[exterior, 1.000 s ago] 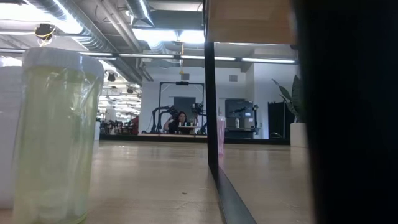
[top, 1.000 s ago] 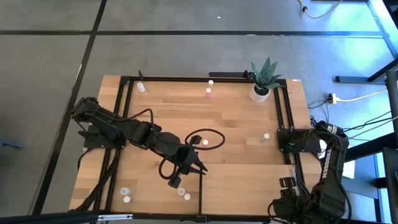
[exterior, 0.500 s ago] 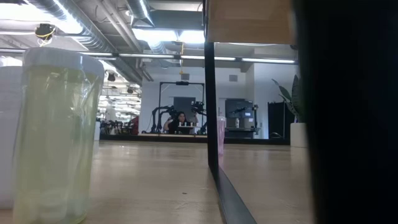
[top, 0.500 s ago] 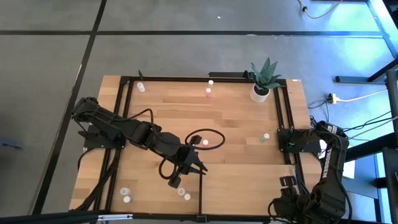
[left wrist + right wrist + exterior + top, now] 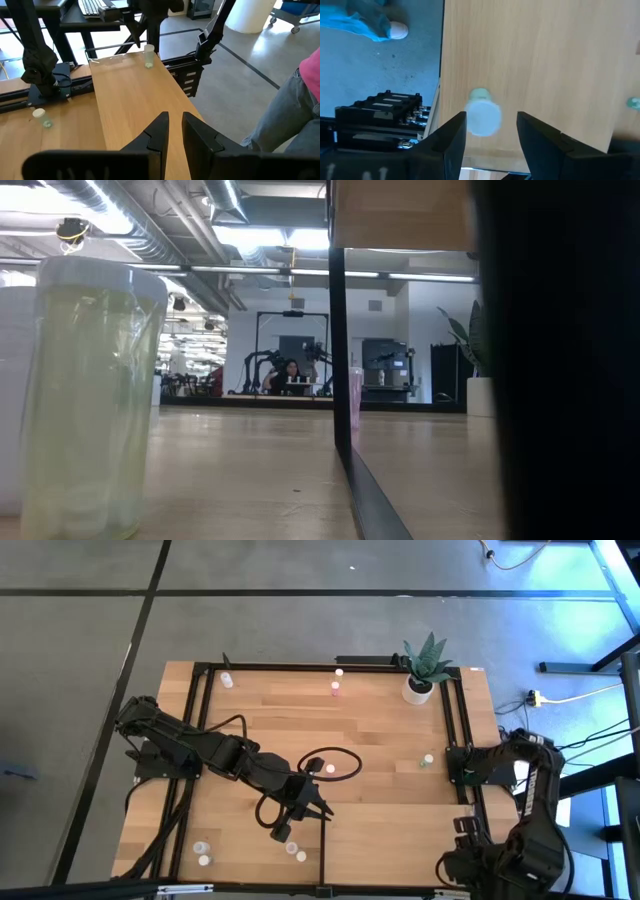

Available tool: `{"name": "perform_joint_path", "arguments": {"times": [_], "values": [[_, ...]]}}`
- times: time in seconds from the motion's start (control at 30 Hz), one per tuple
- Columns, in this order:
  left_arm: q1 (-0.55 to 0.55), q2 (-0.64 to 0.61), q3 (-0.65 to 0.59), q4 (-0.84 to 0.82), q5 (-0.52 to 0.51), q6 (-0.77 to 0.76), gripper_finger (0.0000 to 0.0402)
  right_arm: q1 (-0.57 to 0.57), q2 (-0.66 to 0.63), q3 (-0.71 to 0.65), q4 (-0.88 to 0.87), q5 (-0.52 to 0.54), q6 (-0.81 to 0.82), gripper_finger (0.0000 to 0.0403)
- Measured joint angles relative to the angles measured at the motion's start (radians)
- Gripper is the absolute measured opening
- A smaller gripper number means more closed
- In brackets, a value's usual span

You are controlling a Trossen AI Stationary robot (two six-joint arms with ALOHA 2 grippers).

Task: Pick and place medicine bottles onto shelf by color
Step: Put the bottom right pink pill bottle on the shelf

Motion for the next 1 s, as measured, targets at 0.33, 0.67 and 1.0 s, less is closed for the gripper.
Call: {"name": "perform_joint_path", "arguments": {"times": [0.33,0.67,1.0], "values": [[0.0,0.0,0.0,-0.005,0.0,0.0,0.0047,0.0,-0.026,0.0,0.001,0.009,-0.006,0.0177],[0.005,-0.001,0.0,-0.133,-0.002,-0.115,0.0047,0.0,-0.098,0.0,0.003,0.051,0.057,0.0177],[-0.041,-0.027,0.001,-0.255,-0.001,-0.209,0.0047,0.0,-0.165,0.0,0.006,0.362,0.053,0.0177]]}}
